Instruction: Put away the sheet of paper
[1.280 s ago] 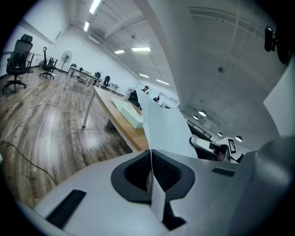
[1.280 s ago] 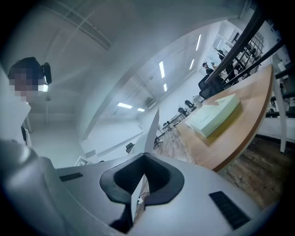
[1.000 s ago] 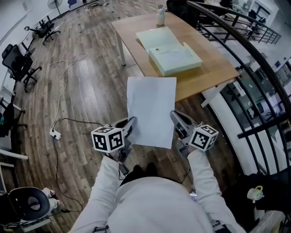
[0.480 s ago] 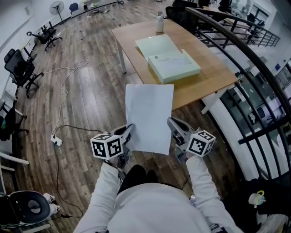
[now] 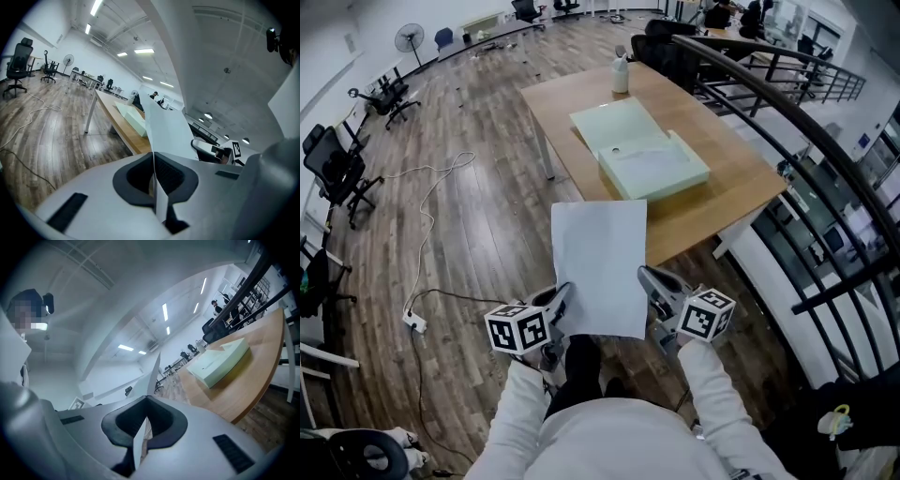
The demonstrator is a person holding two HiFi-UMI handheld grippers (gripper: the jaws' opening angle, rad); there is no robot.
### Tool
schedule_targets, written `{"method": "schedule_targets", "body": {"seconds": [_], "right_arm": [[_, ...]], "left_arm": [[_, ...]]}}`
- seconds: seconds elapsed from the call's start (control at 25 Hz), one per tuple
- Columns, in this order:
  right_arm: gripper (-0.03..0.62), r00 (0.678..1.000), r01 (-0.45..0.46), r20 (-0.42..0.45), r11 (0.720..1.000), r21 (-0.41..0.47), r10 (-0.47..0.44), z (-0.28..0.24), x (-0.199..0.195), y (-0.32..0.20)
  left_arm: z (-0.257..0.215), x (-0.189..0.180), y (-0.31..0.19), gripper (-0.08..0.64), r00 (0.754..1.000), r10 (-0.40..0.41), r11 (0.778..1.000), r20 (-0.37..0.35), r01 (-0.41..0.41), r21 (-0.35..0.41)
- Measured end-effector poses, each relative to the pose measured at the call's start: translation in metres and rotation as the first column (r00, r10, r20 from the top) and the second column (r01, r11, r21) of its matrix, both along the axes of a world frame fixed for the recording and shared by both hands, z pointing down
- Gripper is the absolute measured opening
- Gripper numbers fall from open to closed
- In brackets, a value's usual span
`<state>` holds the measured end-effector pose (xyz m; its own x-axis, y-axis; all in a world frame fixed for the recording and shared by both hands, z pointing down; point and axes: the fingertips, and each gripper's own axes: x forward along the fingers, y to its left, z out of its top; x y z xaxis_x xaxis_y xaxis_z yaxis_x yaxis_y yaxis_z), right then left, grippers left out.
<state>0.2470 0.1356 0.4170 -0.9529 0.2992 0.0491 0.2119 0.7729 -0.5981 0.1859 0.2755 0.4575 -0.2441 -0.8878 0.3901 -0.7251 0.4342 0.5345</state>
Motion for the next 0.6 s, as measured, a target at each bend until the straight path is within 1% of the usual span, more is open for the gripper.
{"method": "schedule_targets", "body": {"seconds": [0.2,0.44,0.6], "right_arm": [[0.028,1.000,-0.027,-0.016,1.000,-0.010,0.027,0.009,-0.046,-0.014],[0.028,0.998,-0.059,-0.029,0.998,0.001,0.059,0.008,-0.121,-0.027],[0.028,0.996,-0.087,-0.032,0.996,0.007,0.087,0.006,-0.175,-0.034]], "left_arm": [[0.011,-0.051,-0.015,0.017,1.000,0.016,1.000,-0.017,-0.016,0.003],[0.018,-0.130,-0.032,0.017,0.998,0.039,0.999,-0.042,-0.039,0.009],[0.016,-0.188,-0.042,0.017,0.997,0.068,0.998,-0.032,-0.068,0.015]]}}
